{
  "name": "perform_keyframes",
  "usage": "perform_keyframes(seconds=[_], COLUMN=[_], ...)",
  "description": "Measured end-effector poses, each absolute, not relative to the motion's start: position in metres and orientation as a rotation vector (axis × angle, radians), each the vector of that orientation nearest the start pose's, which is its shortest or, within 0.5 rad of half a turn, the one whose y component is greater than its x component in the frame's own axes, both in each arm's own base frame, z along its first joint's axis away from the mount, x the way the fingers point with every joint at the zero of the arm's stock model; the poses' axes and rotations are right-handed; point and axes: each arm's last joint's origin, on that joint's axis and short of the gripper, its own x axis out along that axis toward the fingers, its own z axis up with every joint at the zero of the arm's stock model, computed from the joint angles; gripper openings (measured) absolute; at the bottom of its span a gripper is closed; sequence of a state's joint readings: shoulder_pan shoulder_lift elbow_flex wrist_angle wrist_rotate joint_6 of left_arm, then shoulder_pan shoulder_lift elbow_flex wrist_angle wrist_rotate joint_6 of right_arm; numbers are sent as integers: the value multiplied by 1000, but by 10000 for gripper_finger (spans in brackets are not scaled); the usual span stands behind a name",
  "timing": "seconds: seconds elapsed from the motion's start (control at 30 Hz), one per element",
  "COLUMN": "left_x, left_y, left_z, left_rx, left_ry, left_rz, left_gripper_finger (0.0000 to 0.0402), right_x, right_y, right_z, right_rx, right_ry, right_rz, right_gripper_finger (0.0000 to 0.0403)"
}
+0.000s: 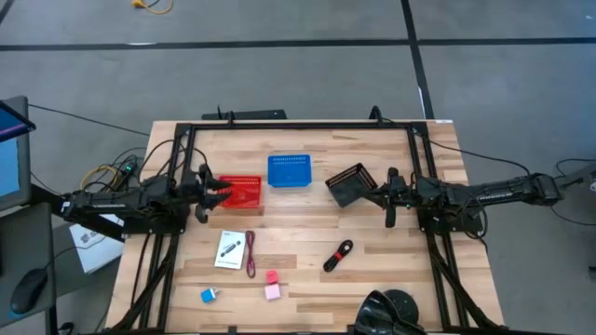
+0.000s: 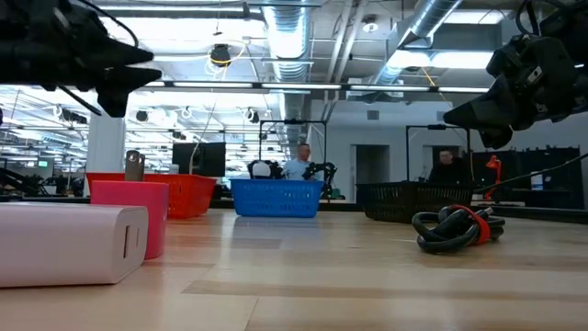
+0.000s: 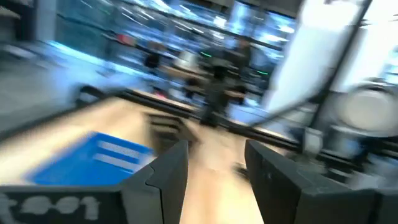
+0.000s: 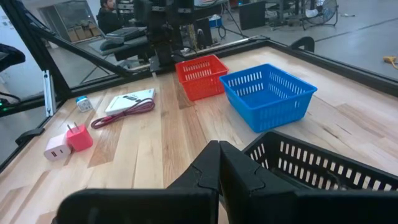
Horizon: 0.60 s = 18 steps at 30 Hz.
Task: Pick and place items into bin
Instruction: Put the red usb charger cable into the red bin
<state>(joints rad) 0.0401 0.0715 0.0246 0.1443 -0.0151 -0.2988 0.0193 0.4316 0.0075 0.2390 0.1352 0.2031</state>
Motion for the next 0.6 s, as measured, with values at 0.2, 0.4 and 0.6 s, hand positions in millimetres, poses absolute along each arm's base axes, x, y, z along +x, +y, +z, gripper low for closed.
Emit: perform_keyframes(seconds=[0.2, 0.4, 0.6], left_x=[100, 101, 100], left_y=[0, 2, 4], left_z=[180, 175, 168], left_rx=[-305, -287, -245], left_ry=[-90, -47, 17], left_rz=[-37, 52, 137], left_gripper_finger=[148, 148, 148], right_x=[123, 123, 123], right_y=[-2, -2, -2], right_z=[150, 150, 150], right_rx=[188, 188, 188], right_ry=[172, 172, 171], right_rz=[-134, -134, -133], right_gripper_finger=[0, 0, 0])
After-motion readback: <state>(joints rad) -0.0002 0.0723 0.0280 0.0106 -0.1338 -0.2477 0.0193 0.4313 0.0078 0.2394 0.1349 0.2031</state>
